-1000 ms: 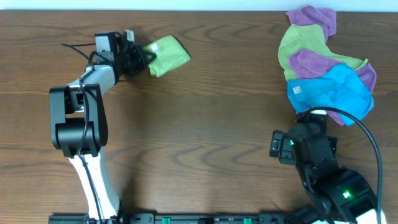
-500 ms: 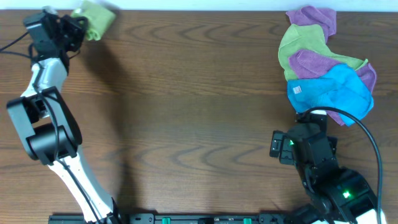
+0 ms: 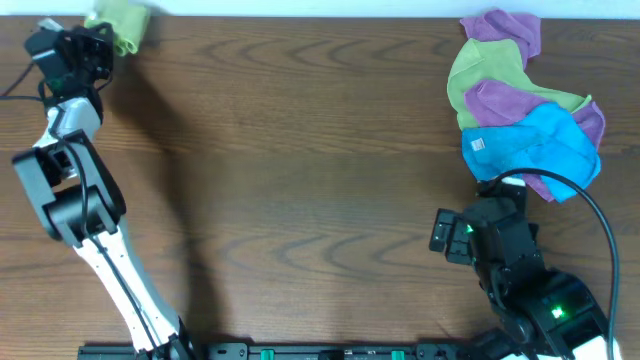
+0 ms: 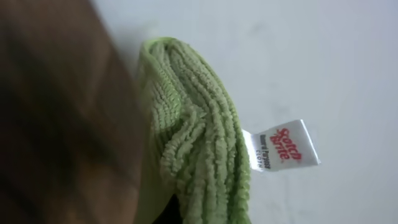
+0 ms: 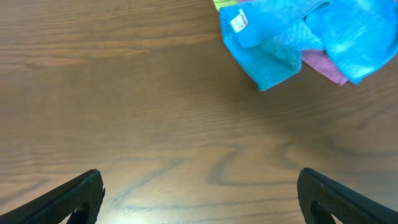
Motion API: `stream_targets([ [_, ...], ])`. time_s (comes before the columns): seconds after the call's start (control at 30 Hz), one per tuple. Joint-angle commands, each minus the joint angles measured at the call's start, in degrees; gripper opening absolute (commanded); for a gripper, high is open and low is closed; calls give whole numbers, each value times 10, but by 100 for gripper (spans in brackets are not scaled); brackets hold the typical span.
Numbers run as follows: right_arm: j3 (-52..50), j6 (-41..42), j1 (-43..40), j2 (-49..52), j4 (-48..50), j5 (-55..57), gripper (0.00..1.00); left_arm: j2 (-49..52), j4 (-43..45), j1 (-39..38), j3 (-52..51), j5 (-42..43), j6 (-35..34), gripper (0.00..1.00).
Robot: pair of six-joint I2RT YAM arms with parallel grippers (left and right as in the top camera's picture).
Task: Fold the cloth
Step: 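Carry the folded cloth leftward with left gripper to the top-left corner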
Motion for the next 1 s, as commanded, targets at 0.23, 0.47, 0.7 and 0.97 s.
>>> stream_targets([
  [0.23, 0, 26, -13, -1, 14, -24, 99, 35, -22, 2, 30, 3, -22, 6],
  [0.47, 0, 26, -14, -1, 16, -30, 99, 35, -22, -8, 30, -19, -46, 6],
  [0.7, 5, 25, -14, -1, 16, -37, 99, 35, -22, -14, 30, -56, -97, 6],
  [0.97, 5, 26, -14, -1, 16, -37, 99, 35, -24, -14, 30, -65, -96, 8],
])
